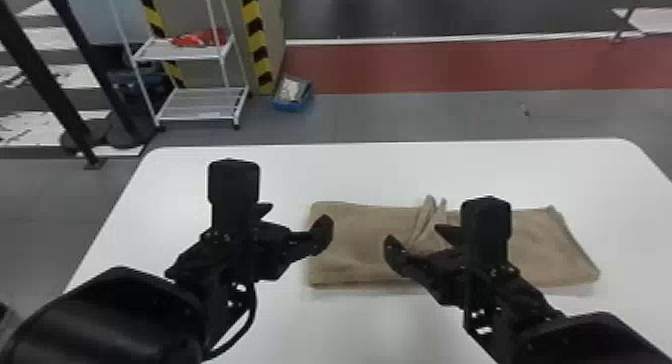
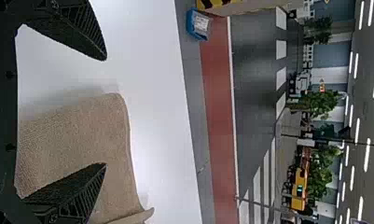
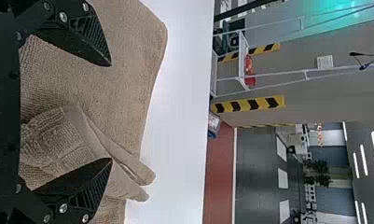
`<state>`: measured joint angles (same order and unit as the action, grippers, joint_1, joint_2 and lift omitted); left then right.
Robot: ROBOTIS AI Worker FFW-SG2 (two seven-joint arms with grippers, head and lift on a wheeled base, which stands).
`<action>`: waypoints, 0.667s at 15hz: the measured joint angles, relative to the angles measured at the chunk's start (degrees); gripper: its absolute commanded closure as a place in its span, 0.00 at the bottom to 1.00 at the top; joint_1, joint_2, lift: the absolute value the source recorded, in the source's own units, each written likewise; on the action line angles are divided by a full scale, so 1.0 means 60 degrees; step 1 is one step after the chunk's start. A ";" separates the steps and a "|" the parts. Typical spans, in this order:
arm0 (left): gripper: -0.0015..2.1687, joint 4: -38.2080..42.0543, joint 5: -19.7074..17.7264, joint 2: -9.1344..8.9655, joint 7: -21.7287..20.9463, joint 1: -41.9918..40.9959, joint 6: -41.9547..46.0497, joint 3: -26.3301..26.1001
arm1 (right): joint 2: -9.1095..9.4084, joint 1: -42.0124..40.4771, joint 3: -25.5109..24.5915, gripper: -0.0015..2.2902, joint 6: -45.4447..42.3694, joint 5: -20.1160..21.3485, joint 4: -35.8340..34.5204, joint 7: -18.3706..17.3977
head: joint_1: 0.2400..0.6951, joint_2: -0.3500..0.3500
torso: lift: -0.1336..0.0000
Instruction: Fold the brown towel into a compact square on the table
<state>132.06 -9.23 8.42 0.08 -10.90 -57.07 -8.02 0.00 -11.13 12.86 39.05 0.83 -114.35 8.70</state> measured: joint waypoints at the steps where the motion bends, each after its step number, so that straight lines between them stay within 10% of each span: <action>1: 0.04 -0.0040 0.0000 0.0001 0.0000 0.0000 0.0013 0.0006 | 0.0000 0.0023 0.0007 0.09 0.0023 0.0085 0.0033 -0.0008 | 1.00 0.63 | 0.07; 10: 0.04 -0.0180 -0.0059 0.0014 0.0020 0.0000 0.0054 0.0076 | 0.0000 -0.0112 0.0350 0.13 0.2016 0.1236 -0.0430 -0.0512 | 1.00 0.60 | 0.07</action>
<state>130.99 -9.58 8.50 0.21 -10.90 -56.74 -7.56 0.00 -11.80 14.96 51.14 8.24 -116.93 5.63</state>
